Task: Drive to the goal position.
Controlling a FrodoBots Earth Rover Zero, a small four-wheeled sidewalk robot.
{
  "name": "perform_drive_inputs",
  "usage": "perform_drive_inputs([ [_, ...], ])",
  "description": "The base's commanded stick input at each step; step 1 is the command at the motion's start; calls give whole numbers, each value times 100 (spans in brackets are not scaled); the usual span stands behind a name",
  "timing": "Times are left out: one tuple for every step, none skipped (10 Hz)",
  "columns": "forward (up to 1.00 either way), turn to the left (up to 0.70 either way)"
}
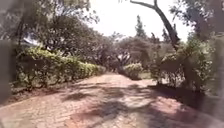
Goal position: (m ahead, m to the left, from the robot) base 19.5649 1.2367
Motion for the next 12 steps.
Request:
perform_drive_inputs([
  [50,0],
  [50,0],
  [50,0],
  [50,0],
  [50,0],
  [50,0],
  [50,0],
  [50,0],
  [50,0],
  [50,0],
  [50,0],
  [50,0],
])
